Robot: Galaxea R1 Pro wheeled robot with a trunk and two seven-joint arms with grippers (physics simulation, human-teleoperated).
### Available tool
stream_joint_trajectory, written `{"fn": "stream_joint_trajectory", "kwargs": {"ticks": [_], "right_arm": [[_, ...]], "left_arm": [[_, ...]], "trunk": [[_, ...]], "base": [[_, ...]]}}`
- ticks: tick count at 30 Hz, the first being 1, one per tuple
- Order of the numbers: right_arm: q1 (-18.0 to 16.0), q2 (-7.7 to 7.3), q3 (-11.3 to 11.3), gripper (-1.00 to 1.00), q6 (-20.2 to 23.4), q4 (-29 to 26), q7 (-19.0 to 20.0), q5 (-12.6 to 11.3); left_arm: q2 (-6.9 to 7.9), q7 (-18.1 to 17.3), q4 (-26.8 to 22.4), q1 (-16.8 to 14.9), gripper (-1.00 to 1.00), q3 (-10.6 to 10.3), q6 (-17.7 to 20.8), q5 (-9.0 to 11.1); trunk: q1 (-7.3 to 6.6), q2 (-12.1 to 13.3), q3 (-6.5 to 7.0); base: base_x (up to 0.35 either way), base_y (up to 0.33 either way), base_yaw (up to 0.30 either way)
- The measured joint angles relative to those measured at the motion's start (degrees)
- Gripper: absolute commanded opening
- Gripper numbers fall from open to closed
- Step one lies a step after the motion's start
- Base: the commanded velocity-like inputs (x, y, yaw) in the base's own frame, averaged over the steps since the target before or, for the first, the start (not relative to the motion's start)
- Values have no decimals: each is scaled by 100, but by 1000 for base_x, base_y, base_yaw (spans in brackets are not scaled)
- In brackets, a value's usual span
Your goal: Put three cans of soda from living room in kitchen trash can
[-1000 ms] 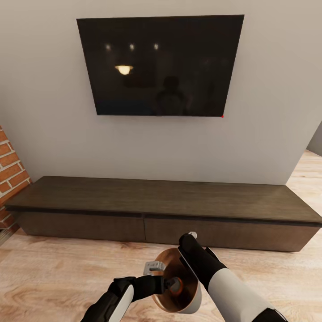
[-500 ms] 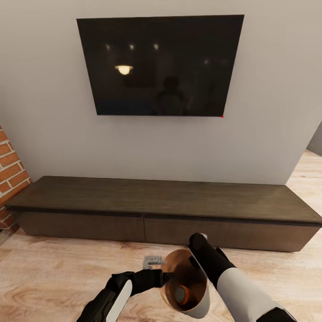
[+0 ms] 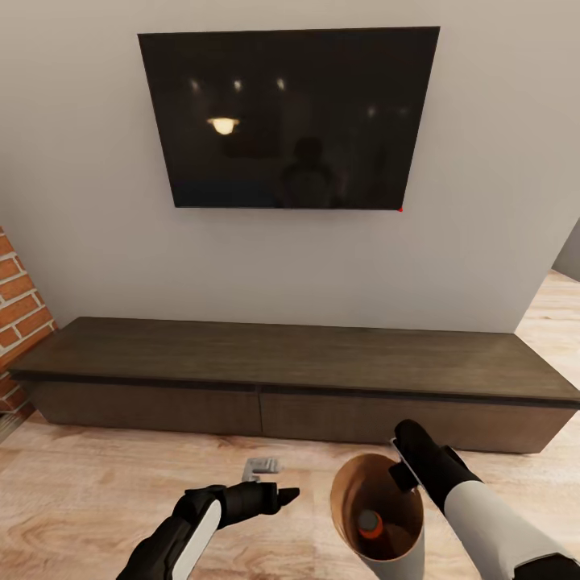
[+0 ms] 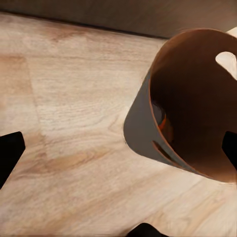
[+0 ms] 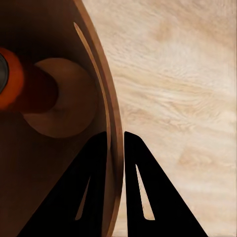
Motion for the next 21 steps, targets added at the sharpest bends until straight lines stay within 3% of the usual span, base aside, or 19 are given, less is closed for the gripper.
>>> {"fn": "stream_joint_trajectory", "kwargs": {"ticks": [6, 8, 13, 16, 19, 21], "right_arm": [[-4, -286, -6, -100, -9, -4, 602, -33], [-7, -363, 0, -100, -83, -9, 1070, 92], [-12, -405, -12, -100, -107, -61, 1755, -121], [-12, -411, -7, -100, -145, -78, 1882, 21], [-13, -392, -11, -100, -161, -86, 1908, 106], [-13, -377, -15, -100, -144, -88, 1915, 26]], "left_arm": [[144, -10, 49, 0, 100, 3, -1, -26], [270, 25, 116, 0, 100, 16, -4, -40], [426, 86, 693, -12, 100, 143, 15, -39], [458, 296, 1060, -23, 100, 322, 199, -41], [512, 1017, 1265, -32, 100, 476, 559, -33], [526, 1251, 1292, -33, 100, 498, 655, -25]], "trunk": [[0, 0, 0], [0, 0, 0], [0, 0, 0], [0, 0, 0], [0, 0, 0], [0, 0, 0]], "base": [[0, 0, 0], [0, 0, 0], [0, 0, 0], [0, 0, 0], [0, 0, 0], [0, 0, 0]]}}
